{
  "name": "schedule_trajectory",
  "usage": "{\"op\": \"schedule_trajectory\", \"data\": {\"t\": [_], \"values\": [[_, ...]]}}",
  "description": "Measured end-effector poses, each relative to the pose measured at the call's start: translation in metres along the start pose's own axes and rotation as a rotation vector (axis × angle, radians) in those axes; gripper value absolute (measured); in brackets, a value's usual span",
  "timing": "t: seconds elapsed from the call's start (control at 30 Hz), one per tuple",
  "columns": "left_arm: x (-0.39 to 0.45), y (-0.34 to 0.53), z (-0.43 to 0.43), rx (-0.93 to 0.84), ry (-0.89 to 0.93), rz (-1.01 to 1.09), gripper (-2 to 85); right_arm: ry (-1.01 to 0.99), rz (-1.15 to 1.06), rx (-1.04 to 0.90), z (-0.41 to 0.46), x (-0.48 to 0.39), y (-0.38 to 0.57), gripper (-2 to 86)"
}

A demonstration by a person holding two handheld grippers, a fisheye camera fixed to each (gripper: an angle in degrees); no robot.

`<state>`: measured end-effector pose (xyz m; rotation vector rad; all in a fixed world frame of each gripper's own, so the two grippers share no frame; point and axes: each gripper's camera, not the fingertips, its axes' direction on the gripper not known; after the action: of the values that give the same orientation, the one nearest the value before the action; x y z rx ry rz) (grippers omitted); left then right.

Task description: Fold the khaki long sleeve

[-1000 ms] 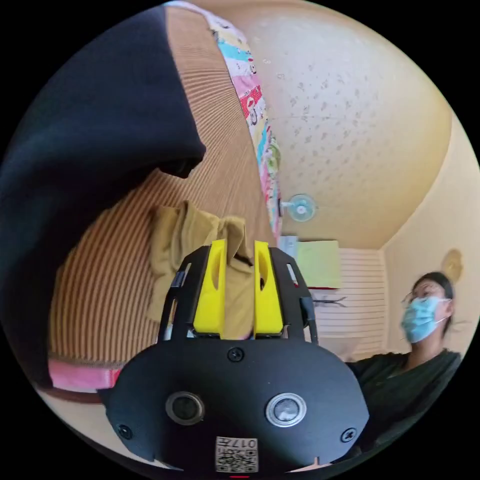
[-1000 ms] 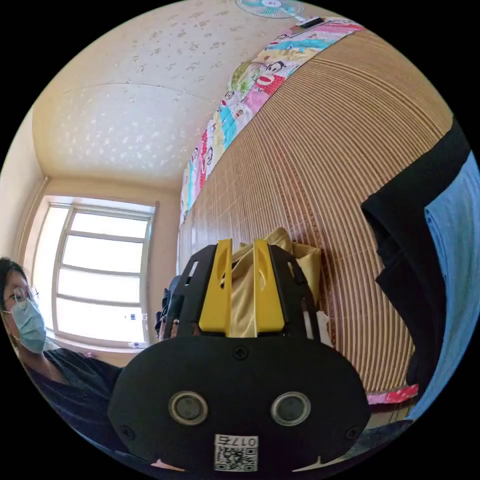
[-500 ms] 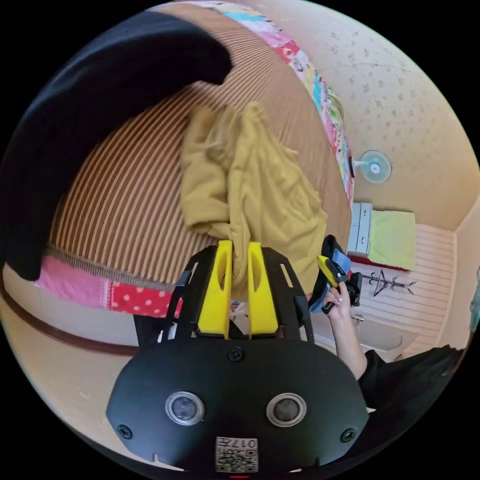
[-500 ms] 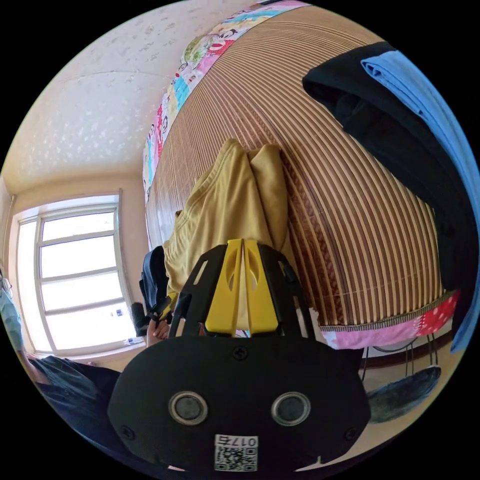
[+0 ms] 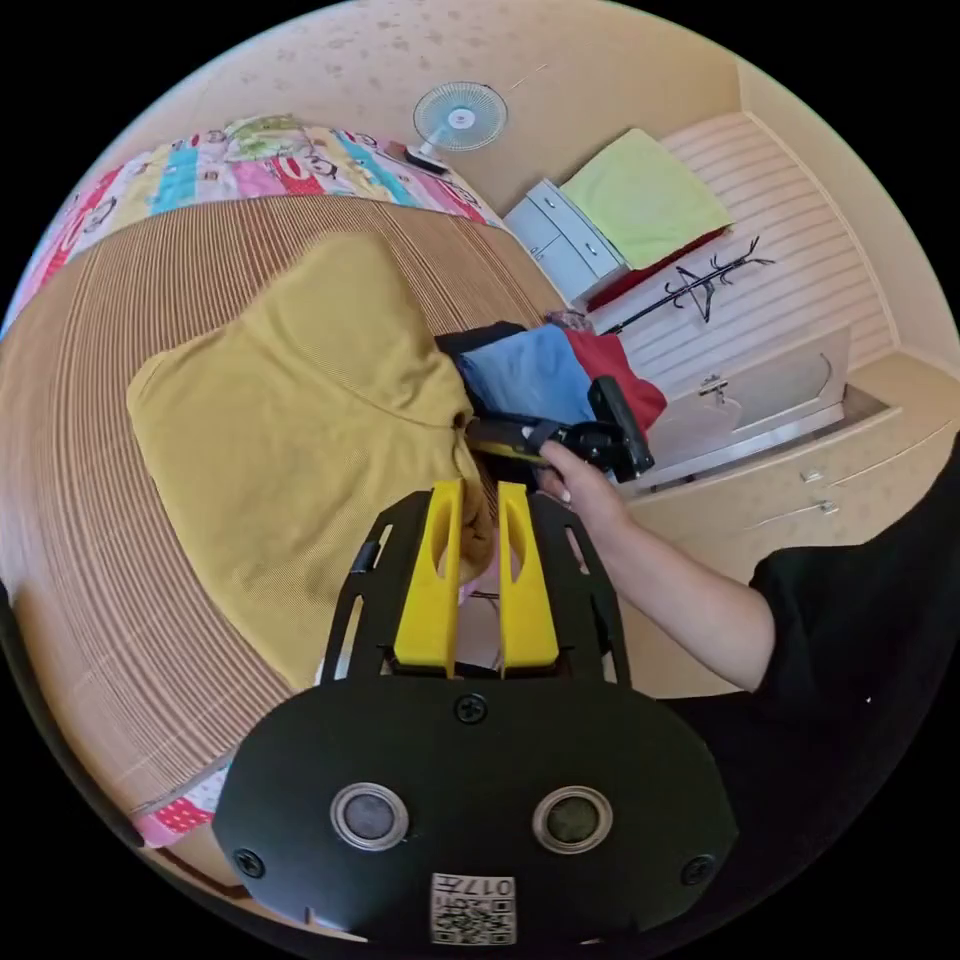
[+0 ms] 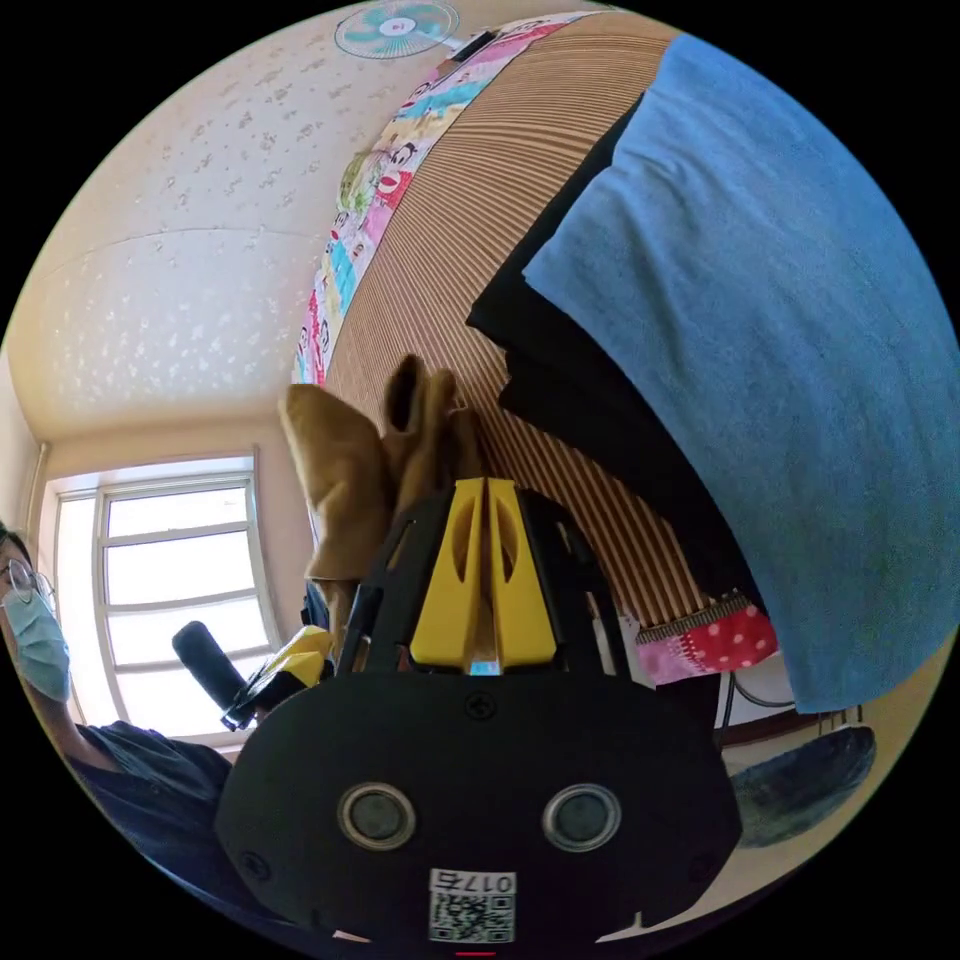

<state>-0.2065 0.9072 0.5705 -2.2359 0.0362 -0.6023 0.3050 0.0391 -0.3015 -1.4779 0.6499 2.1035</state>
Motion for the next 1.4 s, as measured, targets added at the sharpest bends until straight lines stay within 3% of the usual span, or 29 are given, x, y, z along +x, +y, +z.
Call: {"op": "schedule_trajectory", "data": {"t": [0.13, 0.23, 0.37, 0.43, 0.53, 0.7, 0.83, 0.9, 1.07, 1.27, 1.4], "values": [[-0.074, 0.039, -0.018, 0.124, 0.045, -0.337, 9.2, -0.131, -0.074, -0.06, -0.01, 0.031, -0.018, 6.2], [-0.129, 0.06, -0.032, 0.169, -0.042, -0.511, 10.2, -0.215, -0.1, -0.164, 0.006, 0.05, -0.029, 12.3], [-0.167, 0.058, -0.028, 0.151, 0.021, -0.491, 7.5, -0.238, -0.143, -0.297, 0.044, 0.064, -0.034, 16.8], [-0.169, 0.067, -0.048, 0.266, 0.009, -0.5, 6.3, -0.246, -0.146, -0.304, 0.054, 0.067, -0.035, 17.0], [-0.169, 0.083, -0.082, 0.397, -0.014, -0.511, 11.5, -0.291, -0.091, -0.243, 0.05, 0.078, -0.035, 17.5], [-0.198, 0.095, -0.067, 0.288, 0.004, -0.579, 14.5, -0.192, -0.132, -0.222, 0.053, 0.09, -0.027, 14.6], [-0.206, 0.074, 0.001, 0.023, 0.285, -0.482, 14.1, -0.184, -0.151, -0.298, 0.082, 0.087, -0.027, 12.9], [-0.205, 0.08, -0.001, 0.03, 0.274, -0.528, 12.3, -0.191, -0.134, -0.371, 0.106, 0.08, -0.026, 11.7], [-0.177, 0.097, -0.108, 0.136, 0.037, -0.424, 7.8, -0.372, -0.224, -0.443, 0.154, 0.013, 0.006, 9.7], [-0.166, 0.169, -0.337, 0.302, -0.179, -0.374, 7.8, -0.685, -0.3, -0.517, 0.276, -0.143, 0.102, 9.7], [-0.195, 0.238, -0.468, 0.342, -0.356, -0.469, 9.3, -0.641, -0.336, -0.573, 0.364, -0.229, 0.171, 10.6]]}}
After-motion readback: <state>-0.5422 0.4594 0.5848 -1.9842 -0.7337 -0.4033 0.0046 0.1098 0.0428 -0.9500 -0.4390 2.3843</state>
